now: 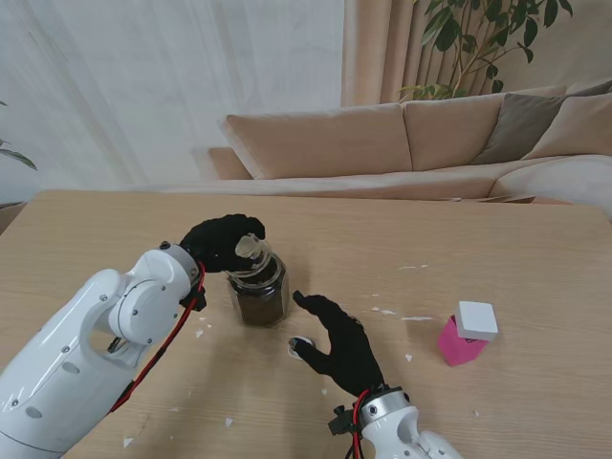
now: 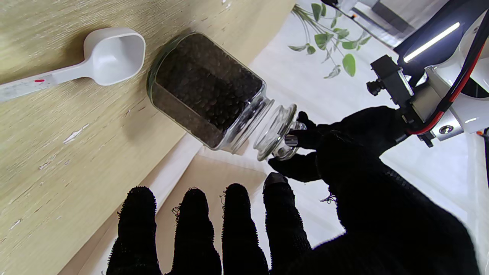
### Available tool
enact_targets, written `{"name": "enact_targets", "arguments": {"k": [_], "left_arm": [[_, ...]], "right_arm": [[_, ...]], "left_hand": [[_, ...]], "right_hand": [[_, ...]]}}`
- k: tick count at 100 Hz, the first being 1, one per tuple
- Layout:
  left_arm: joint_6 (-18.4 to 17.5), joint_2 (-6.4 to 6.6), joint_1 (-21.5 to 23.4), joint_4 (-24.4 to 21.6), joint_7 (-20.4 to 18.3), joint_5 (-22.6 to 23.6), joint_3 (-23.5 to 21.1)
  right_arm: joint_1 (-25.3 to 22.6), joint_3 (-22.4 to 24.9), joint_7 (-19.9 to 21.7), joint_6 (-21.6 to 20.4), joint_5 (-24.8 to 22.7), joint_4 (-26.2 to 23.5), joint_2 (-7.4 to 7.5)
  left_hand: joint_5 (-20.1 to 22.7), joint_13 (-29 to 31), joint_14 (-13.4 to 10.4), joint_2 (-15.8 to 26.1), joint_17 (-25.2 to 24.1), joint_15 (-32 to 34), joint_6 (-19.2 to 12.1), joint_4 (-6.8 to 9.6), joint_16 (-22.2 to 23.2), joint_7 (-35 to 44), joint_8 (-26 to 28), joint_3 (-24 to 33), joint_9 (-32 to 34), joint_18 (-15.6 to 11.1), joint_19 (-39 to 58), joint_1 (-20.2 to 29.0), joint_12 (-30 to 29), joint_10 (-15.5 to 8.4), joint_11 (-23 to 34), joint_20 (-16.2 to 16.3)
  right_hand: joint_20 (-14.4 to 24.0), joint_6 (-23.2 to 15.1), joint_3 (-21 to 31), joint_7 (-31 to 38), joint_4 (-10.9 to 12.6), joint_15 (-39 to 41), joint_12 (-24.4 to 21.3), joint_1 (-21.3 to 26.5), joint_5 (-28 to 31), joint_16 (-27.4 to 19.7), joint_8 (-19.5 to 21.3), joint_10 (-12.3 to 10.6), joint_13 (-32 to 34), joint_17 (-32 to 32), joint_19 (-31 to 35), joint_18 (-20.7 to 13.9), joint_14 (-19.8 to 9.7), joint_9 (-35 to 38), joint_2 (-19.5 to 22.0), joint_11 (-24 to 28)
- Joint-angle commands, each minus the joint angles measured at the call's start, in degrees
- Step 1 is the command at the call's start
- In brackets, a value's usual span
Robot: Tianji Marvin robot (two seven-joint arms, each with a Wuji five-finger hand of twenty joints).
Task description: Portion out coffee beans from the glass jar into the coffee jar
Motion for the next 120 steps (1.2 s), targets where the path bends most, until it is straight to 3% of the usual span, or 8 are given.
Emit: {"name": "enact_targets", "arguments": {"k": [1, 31, 72, 81, 86, 120], "left_arm": [[0.2, -0.54, -0.5, -0.5, -1.1, 0.2, 0.7], [1.2, -0.62, -2.8, 1.9, -0.6, 2.0, 4.6], [1.6, -0.62, -3.6, 2.9, -0.6, 2.0, 6.0], [1.8, -0.55, -3.5, 2.8, -1.0, 1.9, 6.1], [2.0, -0.53, -3.4, 2.7, -1.2, 1.8, 6.1], [3.5, -0.18, -3.1, 1.8, -3.5, 0.8, 5.9]], "right_arm": [[-0.5, -0.1, 0.9, -0.1, 0.2, -0.3, -0.23], [-0.8, 0.2, 0.9, -0.3, 0.4, -0.6, -0.22], [-0.8, 0.3, 1.2, -0.4, 0.8, -0.6, -0.21], [-0.8, 0.3, 1.3, -0.4, 1.0, -0.6, -0.21], [-0.8, 0.3, 1.3, -0.5, 1.1, -0.6, -0.22], [-0.9, 0.4, 1.5, -0.6, 1.6, -0.7, -0.22]], "left_hand": [[2.4, 3.8, -4.9, 3.2, 0.1, 3.1, 2.9, 1.94, 2.8, 3.8, 1.2, 7.8, 3.3, -1.1, 1.8, 9.2, 3.1, 0.2, 3.8, -0.1], [2.4, 3.7, -5.1, 3.3, 0.1, 3.0, 2.7, 1.94, 2.9, 3.7, 1.3, 7.7, 3.3, -1.1, 1.8, 9.1, 3.2, -0.2, 3.8, 0.0], [1.6, 1.9, -5.6, 4.0, -1.2, 2.5, 2.5, 2.23, 2.3, 3.4, 1.3, 6.9, 2.3, -1.1, 0.7, 7.5, 2.5, -0.7, 3.5, -0.2], [0.8, -0.7, -6.0, 5.1, -2.2, 2.9, 2.2, 3.71, -1.0, 2.9, 1.4, 6.1, 1.1, -0.8, -0.5, 5.5, -1.3, -1.0, 4.3, 0.2], [0.3, -2.2, -6.1, 5.4, -2.9, 3.5, 2.1, 4.63, -5.7, 2.6, 1.3, 7.3, 0.5, -0.5, -1.4, 3.7, -2.2, -1.1, 4.4, 0.4], [-6.2, -12.6, -7.5, 3.9, -12.1, -6.4, -0.3, 4.58, -13.1, -2.8, -1.1, 3.4, -8.5, 3.8, -12.2, -2.7, -5.5, -4.3, -1.7, -1.3]], "right_hand": [[0.7, 0.9, -0.5, 0.5, 1.2, -1.0, -0.4, 1.6, -1.3, 0.6, -0.6, -1.4, -1.9, 0.1, -0.7, -0.6, -1.5, -1.6, 1.1, -0.2], [0.8, 0.9, -0.5, 0.5, 1.2, -1.0, -0.3, 1.6, -1.3, 0.6, -0.6, -1.4, -1.9, 0.2, -0.7, -0.6, -1.4, -1.7, 1.2, -0.1], [0.9, 0.9, -0.5, 0.4, 1.2, -1.0, -0.4, 1.6, -1.3, 0.6, -0.6, -1.5, -2.0, 0.2, -0.7, -0.7, -1.4, -1.8, 1.2, -0.2], [0.9, 0.8, -0.6, 0.4, 1.2, -1.0, -0.3, 1.6, -1.4, 0.6, -0.6, -1.5, -1.9, 0.3, -0.7, -0.6, -1.5, -1.8, 1.2, -0.1], [1.0, 0.9, -0.5, 0.4, 1.2, -1.0, -0.4, 1.6, -1.3, 0.6, -0.6, -1.5, -1.9, 0.3, -0.6, -0.6, -1.5, -1.8, 1.2, -0.2], [1.2, 0.8, -0.6, 0.4, 1.2, -1.0, -0.4, 1.7, -1.6, 0.7, -0.6, -1.6, -1.9, 0.3, -0.4, -0.6, -1.3, -2.0, 1.1, -0.2]]}}
